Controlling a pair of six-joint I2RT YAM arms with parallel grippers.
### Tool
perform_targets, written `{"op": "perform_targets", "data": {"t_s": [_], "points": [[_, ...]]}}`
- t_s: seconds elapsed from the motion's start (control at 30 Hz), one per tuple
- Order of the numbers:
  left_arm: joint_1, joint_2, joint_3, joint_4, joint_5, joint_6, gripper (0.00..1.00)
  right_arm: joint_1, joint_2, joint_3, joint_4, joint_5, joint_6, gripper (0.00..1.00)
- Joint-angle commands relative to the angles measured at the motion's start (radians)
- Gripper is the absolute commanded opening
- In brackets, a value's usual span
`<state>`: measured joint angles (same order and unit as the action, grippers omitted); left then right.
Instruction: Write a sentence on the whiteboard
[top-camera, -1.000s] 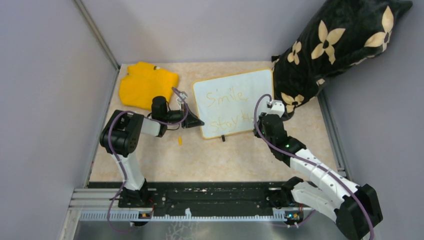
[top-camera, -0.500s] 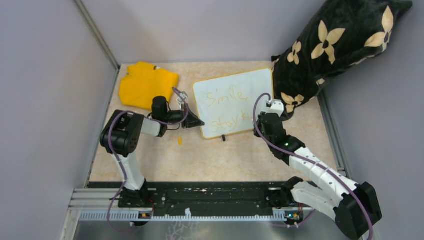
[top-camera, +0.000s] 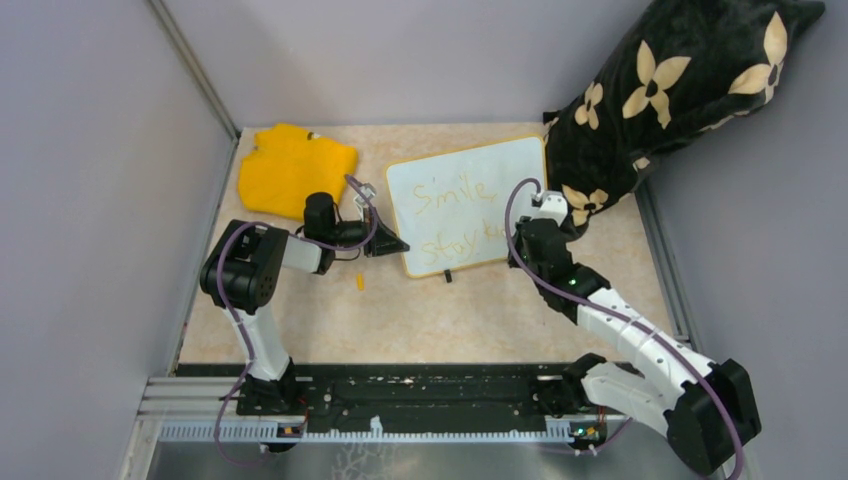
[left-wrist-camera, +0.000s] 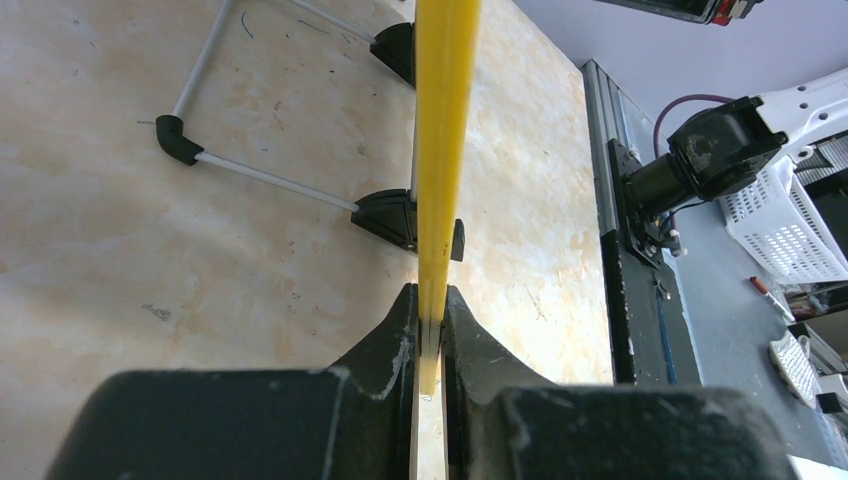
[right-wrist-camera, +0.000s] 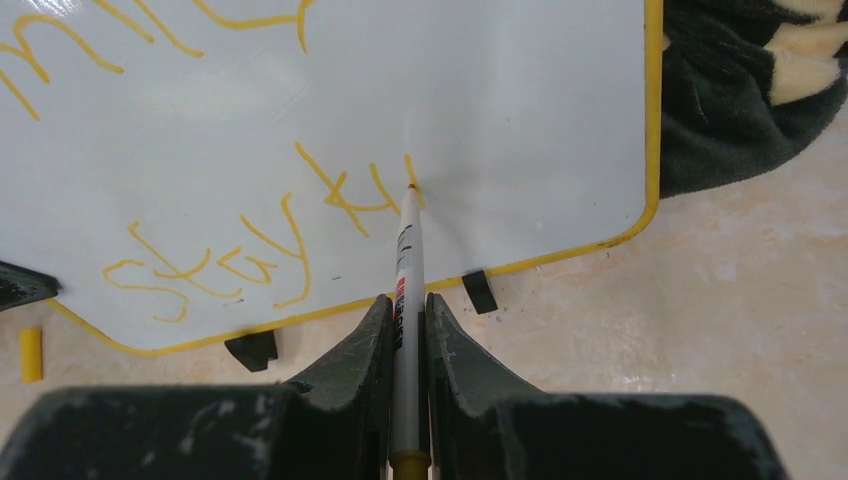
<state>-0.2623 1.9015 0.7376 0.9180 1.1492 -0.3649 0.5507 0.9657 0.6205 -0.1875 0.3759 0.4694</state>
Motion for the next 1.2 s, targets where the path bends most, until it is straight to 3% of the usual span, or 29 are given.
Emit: {"op": "perform_targets", "data": {"t_s": [0.0, 1.17], "points": [[-0.005, 0.015, -0.001, -0.073, -0.046, 0.020, 0.00, -0.030, 0.012, 0.070, 0.052, 0.023, -0.021, 0.00], [-0.005, 0.013, 0.001, -0.075, -0.048, 0.018, 0.00, -0.072, -0.027, -0.005, 0.030, 0.002, 0.007, 0.00]]}}
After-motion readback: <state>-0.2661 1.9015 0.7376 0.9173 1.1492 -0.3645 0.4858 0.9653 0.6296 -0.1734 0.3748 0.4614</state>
